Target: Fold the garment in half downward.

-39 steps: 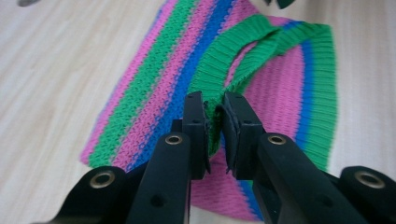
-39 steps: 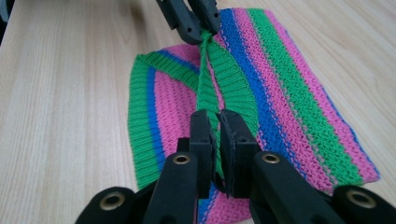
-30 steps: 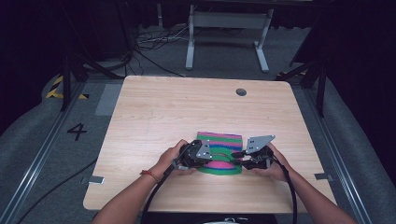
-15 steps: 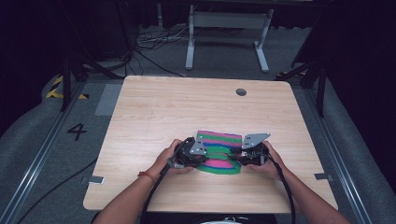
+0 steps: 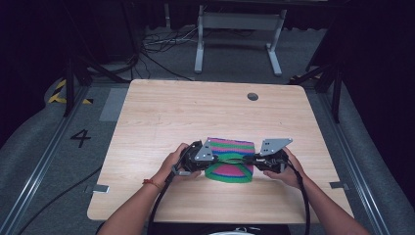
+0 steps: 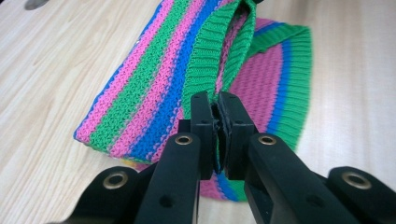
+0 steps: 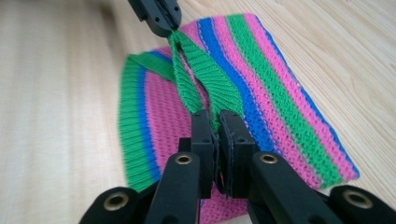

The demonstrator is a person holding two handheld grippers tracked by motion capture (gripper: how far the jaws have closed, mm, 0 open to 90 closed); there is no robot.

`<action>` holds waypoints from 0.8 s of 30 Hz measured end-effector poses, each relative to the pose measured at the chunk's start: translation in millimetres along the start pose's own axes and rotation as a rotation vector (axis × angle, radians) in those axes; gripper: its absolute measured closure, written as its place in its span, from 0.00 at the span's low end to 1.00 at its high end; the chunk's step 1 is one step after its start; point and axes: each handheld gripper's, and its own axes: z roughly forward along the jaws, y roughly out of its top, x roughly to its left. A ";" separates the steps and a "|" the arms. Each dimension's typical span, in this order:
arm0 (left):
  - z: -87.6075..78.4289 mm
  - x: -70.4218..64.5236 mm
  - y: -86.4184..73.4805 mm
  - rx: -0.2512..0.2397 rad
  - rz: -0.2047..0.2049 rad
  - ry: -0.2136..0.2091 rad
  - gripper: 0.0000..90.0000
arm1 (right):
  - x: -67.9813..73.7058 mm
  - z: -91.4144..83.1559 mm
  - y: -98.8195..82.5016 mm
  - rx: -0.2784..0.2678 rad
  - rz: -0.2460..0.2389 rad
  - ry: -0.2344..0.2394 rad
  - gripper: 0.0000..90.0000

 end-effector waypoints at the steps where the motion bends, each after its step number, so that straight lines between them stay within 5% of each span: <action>1: -0.6 -1.5 -1.2 0.006 0.002 -0.016 0.95 | 1.5 -1.4 0.1 0.004 -0.010 0.011 0.95; 6: 4.1 -7.1 -6.1 0.056 0.010 -0.050 0.95 | 11.2 -0.5 -3.1 0.050 -0.035 0.045 0.94; 9: 12.0 -13.4 -9.8 0.130 0.051 -0.097 0.95 | 16.4 4.7 -7.5 0.094 -0.045 0.079 0.92; 14: 17.1 -14.4 -12.6 0.152 0.037 -0.138 0.94 | 24.1 14.6 -13.0 0.170 -0.062 0.111 0.88; 19: 19.8 -12.3 -14.5 0.134 0.010 -0.102 0.94 | 22.0 16.6 -15.0 0.176 -0.054 0.071 0.91; 24: 25.7 -6.8 -13.9 0.118 -0.035 -0.051 0.94 | 10.3 20.0 -16.1 0.173 -0.057 -0.021 0.91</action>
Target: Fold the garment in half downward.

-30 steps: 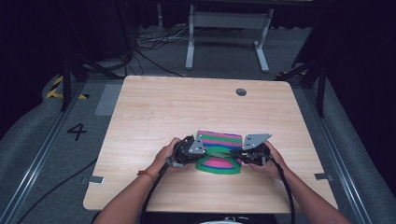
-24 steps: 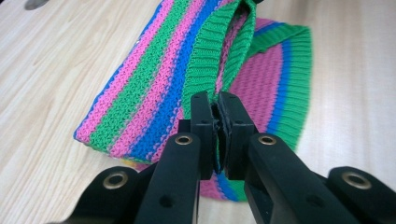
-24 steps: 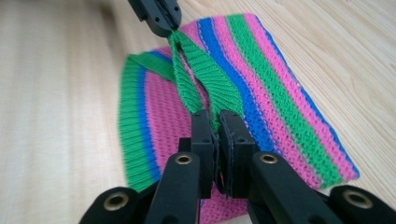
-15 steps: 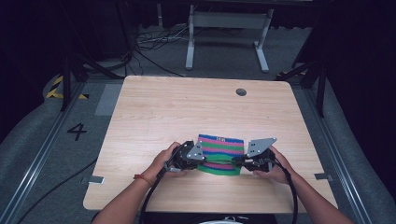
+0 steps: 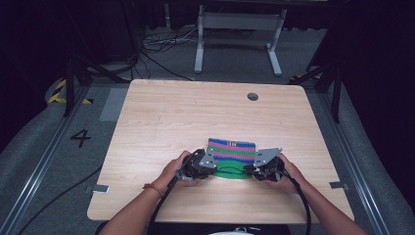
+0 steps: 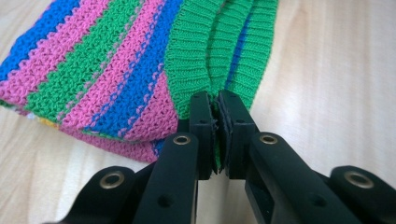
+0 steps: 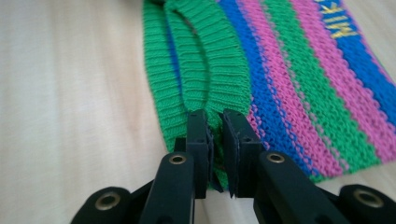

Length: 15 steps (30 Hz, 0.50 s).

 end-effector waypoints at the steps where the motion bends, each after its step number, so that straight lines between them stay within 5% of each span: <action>1: 1.2 1.2 0.4 -0.003 -0.009 0.010 0.94 | -3.4 1.2 -0.4 -0.003 0.007 -0.021 0.91; 4: 3.5 6.9 1.0 -0.006 -0.016 0.037 0.94 | -11.4 4.4 -1.6 -0.021 0.029 -0.046 0.91; 9: 5.0 19.2 -3.0 -0.036 -0.071 0.002 0.94 | -18.7 7.5 -4.1 -0.058 0.077 -0.047 0.91; 15: 1.3 12.7 3.3 0.008 -0.011 0.021 0.89 | -18.5 5.6 -4.1 -0.061 0.081 -0.042 0.90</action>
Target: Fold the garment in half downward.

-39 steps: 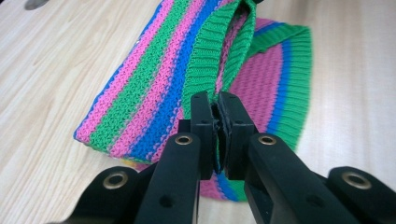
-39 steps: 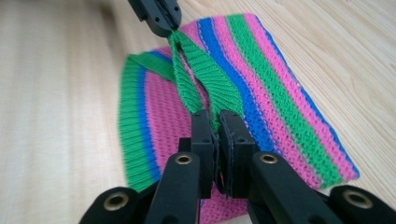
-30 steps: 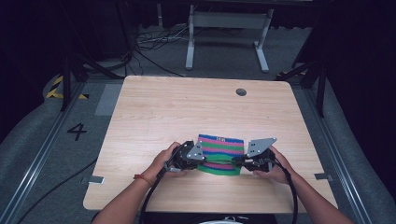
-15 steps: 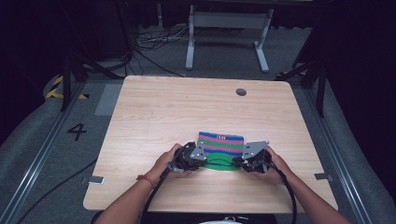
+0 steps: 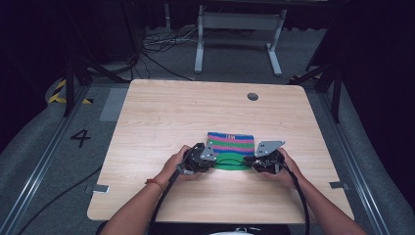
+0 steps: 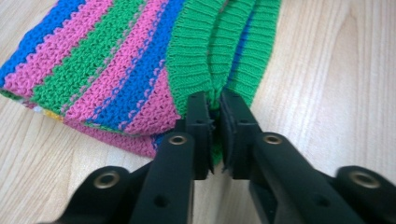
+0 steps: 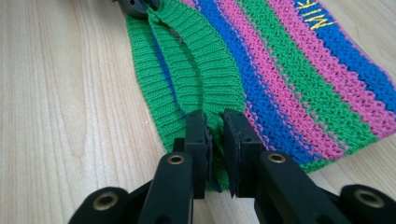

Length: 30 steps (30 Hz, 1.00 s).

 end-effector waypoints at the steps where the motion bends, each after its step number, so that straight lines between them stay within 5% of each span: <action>1: 0.0 0.0 0.0 0.000 0.000 0.000 0.88 | 0.0 0.0 0.0 0.000 0.000 0.000 0.90; 10: -22.1 -0.5 2.7 -0.058 -0.004 0.037 0.82 | 4.8 -17.2 8.3 -0.034 -0.019 -0.022 0.86; 14: -29.4 -5.0 6.2 -0.042 0.045 0.089 0.77 | 6.1 -23.1 11.7 -0.045 -0.024 -0.033 0.84; 24: -48.7 5.6 2.4 -0.035 -0.024 0.138 0.64 | 8.1 -34.3 15.8 -0.032 -0.024 -0.047 0.75; 30: -63.2 5.1 -5.1 -0.001 -0.024 0.170 0.52 | 10.2 -39.4 17.3 -0.011 -0.028 -0.076 0.64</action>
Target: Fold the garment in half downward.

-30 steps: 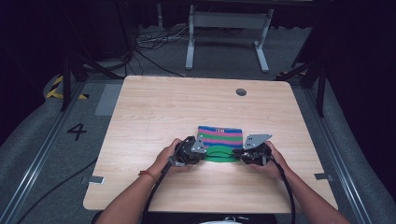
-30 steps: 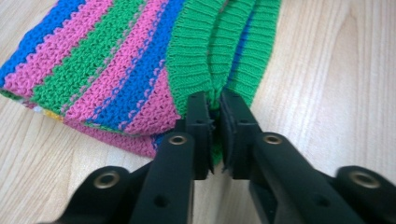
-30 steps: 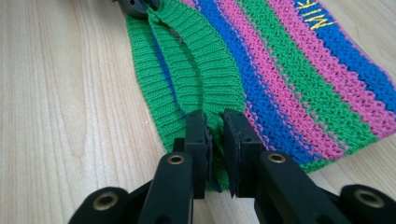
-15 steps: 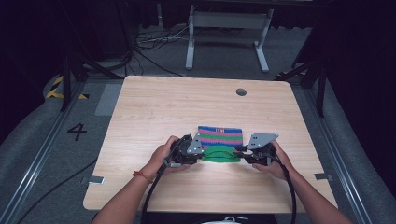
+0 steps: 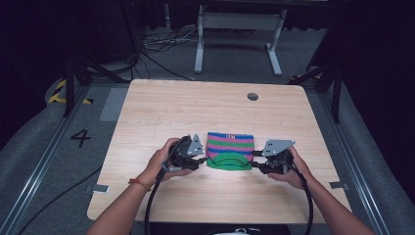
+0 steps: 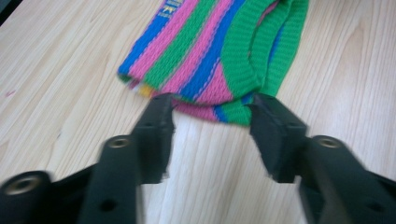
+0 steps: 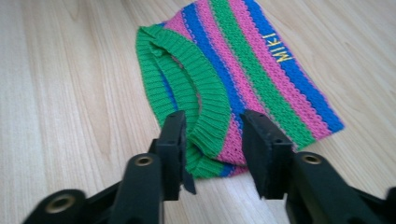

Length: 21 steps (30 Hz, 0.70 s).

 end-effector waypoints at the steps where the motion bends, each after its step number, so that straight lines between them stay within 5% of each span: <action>1: -2.7 0.8 -3.0 -0.003 -0.011 0.000 0.50 | 0.4 -1.5 -0.5 -0.003 0.004 0.001 0.62; 8: -17.7 4.0 -26.0 0.015 -0.052 0.025 0.38 | 3.0 -10.2 -5.7 0.031 0.001 -0.039 0.47; 21: -31.3 0.2 -61.3 0.059 -0.091 0.062 0.27 | -0.9 -33.5 -29.8 0.052 0.039 -0.125 0.36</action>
